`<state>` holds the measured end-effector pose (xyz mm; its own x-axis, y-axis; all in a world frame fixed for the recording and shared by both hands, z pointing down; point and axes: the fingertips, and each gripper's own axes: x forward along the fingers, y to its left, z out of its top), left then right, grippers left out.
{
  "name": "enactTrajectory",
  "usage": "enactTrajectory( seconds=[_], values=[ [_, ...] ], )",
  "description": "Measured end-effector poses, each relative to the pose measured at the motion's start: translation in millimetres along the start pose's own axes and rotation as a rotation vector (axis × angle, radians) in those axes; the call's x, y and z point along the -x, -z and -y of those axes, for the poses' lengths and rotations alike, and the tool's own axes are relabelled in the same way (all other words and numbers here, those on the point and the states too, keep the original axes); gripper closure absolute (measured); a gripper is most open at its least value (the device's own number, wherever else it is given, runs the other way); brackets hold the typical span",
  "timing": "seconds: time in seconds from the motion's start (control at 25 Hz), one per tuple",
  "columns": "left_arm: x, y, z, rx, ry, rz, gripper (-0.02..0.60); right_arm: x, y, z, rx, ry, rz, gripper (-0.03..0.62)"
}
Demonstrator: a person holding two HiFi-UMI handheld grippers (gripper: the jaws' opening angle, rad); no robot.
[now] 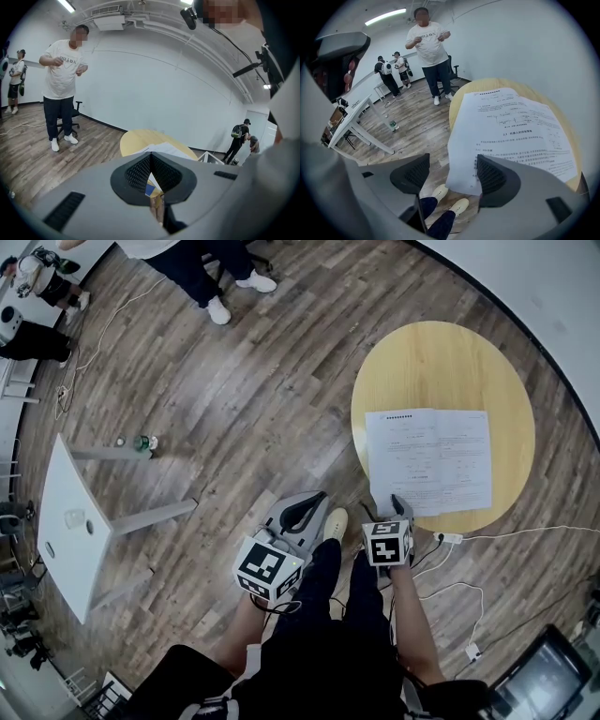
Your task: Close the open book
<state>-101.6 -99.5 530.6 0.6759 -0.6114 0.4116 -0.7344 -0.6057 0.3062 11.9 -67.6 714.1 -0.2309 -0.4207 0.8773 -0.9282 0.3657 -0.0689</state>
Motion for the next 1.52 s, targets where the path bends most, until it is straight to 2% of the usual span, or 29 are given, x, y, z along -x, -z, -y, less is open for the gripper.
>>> enactTrajectory(
  seconds=[0.24,0.52,0.64,0.8,1.28,1.52],
  values=[
    [-2.0,4.6,-7.4,0.019,0.003,-0.006,0.583,-4.2,3.9,3.9,0.071,0.137,-0.032,0.295],
    [1.0,8.1,-16.5,0.032,-0.003,-0.007,0.584,-4.8,5.2,6.0,0.092,0.178,-0.054,0.299],
    [1.1,6.5,-18.0,0.035,-0.004,-0.003,0.583,-3.4,4.9,12.5,0.091,0.206,-0.059,0.363],
    [2.5,3.7,-19.1,0.037,-0.002,0.002,0.583,-1.3,4.2,15.1,0.086,0.219,-0.062,0.396],
    [1.6,2.3,-18.9,0.037,0.001,0.006,0.584,0.1,5.1,13.8,0.072,0.213,-0.087,0.428],
    [-0.7,3.7,-14.9,0.034,0.008,0.006,0.583,2.4,4.9,10.7,0.008,0.190,-0.060,0.518]
  ],
)
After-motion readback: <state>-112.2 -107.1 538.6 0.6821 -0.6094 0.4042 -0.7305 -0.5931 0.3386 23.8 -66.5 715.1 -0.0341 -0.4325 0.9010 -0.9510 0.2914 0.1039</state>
